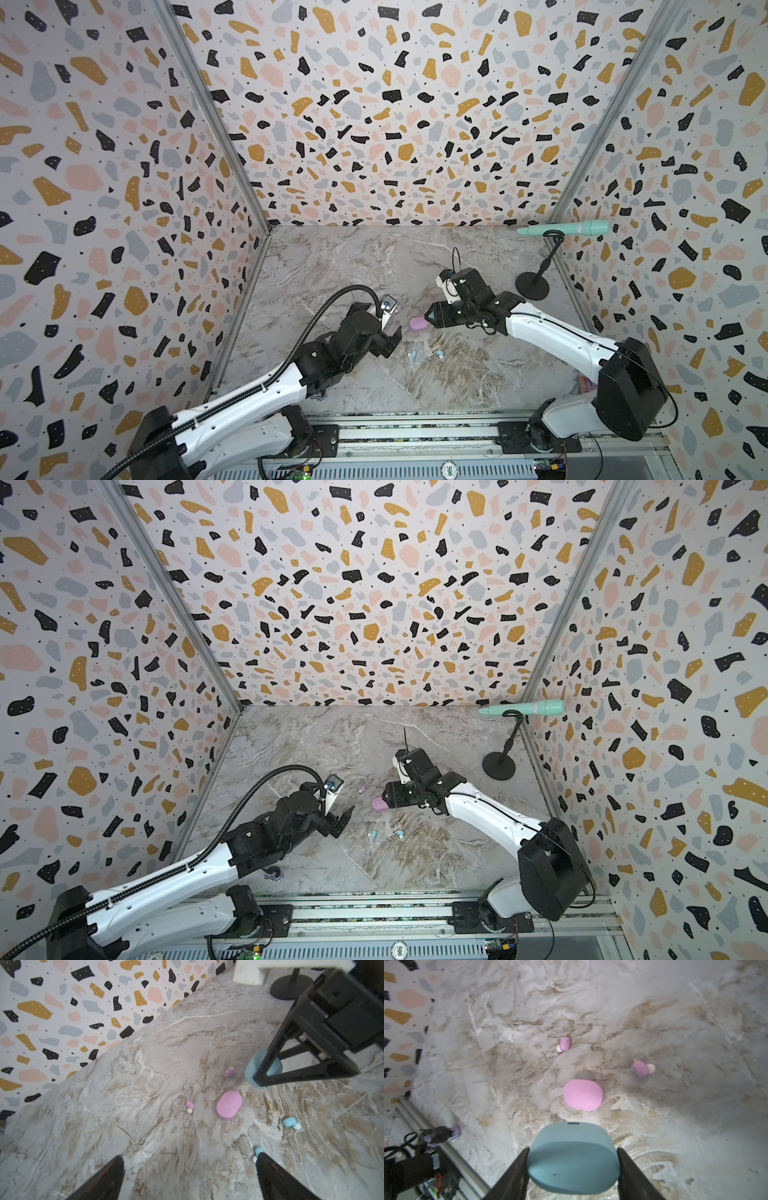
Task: Insert the wireless bluetooth earbuds into the charging case
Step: 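Lift the light-blue case with the right gripper while the left gripper approaches, then bring the left gripper onto the light-blue case held by the right gripper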
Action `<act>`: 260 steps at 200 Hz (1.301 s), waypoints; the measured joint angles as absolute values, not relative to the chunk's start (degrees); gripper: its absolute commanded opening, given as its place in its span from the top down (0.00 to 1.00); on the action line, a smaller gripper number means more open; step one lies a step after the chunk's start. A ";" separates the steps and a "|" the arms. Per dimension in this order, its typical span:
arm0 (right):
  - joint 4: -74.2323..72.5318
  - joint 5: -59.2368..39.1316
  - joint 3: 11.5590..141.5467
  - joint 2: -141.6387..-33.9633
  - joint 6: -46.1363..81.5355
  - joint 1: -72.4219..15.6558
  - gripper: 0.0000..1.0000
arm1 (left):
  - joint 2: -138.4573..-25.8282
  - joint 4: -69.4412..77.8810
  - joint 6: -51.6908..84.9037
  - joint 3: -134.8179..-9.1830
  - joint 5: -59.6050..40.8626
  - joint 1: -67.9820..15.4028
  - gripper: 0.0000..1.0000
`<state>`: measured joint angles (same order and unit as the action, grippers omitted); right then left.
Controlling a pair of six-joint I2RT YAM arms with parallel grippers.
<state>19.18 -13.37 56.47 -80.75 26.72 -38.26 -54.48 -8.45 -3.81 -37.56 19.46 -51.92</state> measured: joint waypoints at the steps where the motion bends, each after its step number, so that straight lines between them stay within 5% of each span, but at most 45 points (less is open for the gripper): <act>1: 18.96 -13.67 56.31 -80.60 26.63 -38.22 1.00 | -54.48 -8.45 -3.81 -37.56 19.46 -51.92 0.00; 114: 4.82 -36.88 47.31 -77.36 23.75 -37.67 1.00 | -52.62 4.21 -21.41 -26.63 10.44 -53.04 0.00; 260: 1.28 -46.35 46.92 -78.17 22.74 -39.29 1.00 | -55.07 8.80 -21.50 -26.79 3.55 -53.54 0.01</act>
